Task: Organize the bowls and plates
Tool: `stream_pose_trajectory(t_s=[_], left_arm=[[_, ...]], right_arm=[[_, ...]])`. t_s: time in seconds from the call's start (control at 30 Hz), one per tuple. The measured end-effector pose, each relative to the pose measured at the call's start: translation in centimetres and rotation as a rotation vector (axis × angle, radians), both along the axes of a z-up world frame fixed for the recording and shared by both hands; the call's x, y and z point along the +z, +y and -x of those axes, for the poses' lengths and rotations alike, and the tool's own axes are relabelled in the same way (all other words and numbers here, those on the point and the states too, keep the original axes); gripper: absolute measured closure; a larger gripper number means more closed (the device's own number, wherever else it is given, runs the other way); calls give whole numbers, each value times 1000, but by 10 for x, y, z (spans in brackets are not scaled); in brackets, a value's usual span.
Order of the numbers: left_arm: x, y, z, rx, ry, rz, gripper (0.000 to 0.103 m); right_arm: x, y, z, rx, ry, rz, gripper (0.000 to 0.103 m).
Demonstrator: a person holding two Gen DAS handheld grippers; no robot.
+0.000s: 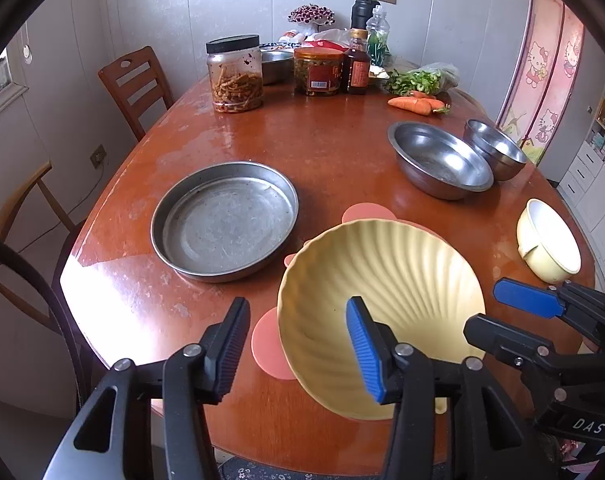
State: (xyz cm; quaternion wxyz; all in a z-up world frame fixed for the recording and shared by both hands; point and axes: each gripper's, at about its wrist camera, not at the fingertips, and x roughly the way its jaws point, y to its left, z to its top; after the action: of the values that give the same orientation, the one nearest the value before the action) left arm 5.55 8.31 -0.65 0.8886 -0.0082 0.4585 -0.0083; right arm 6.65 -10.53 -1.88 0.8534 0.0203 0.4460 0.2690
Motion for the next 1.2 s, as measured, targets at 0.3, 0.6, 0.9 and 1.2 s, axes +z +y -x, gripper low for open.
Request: stream_pose_trajectory(t_s=[0.3,0.6,0.9,1.2], left_arm=[[4,-4,-1,-4,-19,-6,43],[6,-3,-3,0,-31,-9,39],[9,23,-8,57,-40,9,38],[8,72,-14,169,-39,19,38]], right_arm=[[-1,-4,-4,-14,5,-10,42],[1,-10,-11,-35,7,-30,40],[8,-1,-21,-24,-3,-39,40],[24,32,-36,33,-69,-7,40]])
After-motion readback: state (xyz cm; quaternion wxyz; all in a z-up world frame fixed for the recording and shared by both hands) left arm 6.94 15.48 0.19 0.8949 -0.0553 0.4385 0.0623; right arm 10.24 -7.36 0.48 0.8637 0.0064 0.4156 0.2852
